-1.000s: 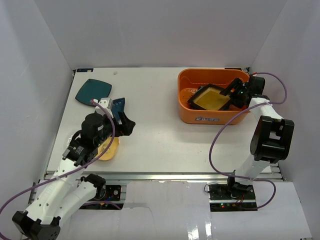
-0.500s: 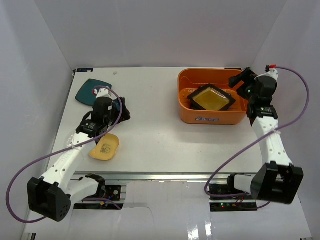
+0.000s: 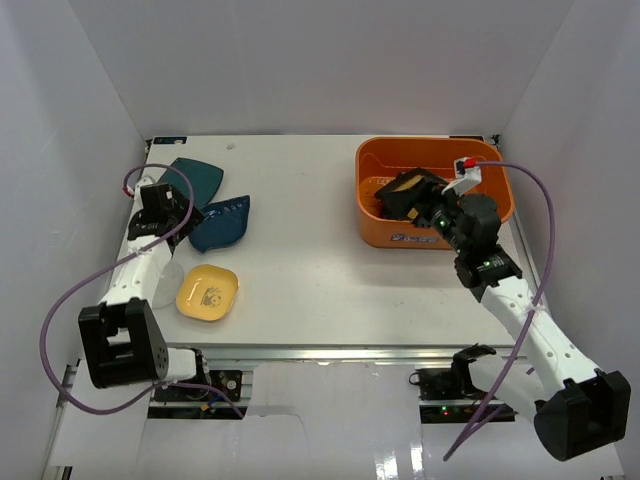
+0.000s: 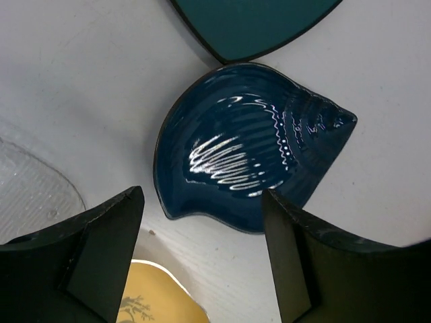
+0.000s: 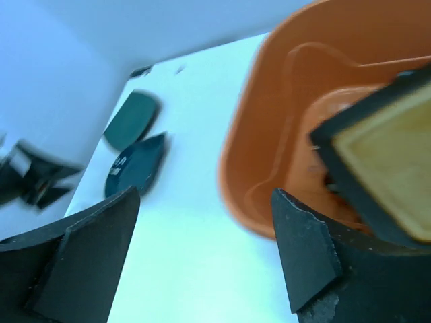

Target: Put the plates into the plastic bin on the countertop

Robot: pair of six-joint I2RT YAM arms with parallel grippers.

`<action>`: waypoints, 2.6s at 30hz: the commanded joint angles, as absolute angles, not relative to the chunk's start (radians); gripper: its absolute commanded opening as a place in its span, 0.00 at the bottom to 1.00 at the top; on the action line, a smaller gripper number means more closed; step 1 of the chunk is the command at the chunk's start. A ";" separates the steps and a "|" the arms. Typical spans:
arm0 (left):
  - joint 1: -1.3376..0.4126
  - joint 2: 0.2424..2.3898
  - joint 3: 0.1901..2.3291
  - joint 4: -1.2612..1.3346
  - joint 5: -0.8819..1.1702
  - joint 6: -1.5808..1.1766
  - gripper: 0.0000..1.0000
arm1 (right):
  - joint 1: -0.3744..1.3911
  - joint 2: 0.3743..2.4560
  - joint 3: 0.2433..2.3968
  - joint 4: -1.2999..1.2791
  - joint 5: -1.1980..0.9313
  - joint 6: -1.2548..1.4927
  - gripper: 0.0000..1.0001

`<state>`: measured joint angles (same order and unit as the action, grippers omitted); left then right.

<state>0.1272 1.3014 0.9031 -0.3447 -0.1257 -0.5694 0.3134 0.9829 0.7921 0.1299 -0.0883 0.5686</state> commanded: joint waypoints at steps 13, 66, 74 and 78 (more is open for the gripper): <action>0.189 1.724 1.060 -0.273 -0.026 -0.485 0.66 | 0.897 1.037 0.687 0.268 -0.032 0.506 0.75; 0.153 1.052 1.130 -0.041 0.495 -0.819 0.00 | 0.961 1.455 0.974 0.250 0.414 0.585 0.08; 0.126 1.037 1.163 -0.008 0.598 -0.907 0.00 | 0.529 1.126 0.928 0.077 0.417 0.450 0.08; 0.022 1.065 1.189 0.023 0.566 -0.896 0.00 | 0.287 1.164 0.965 0.017 0.353 0.384 0.08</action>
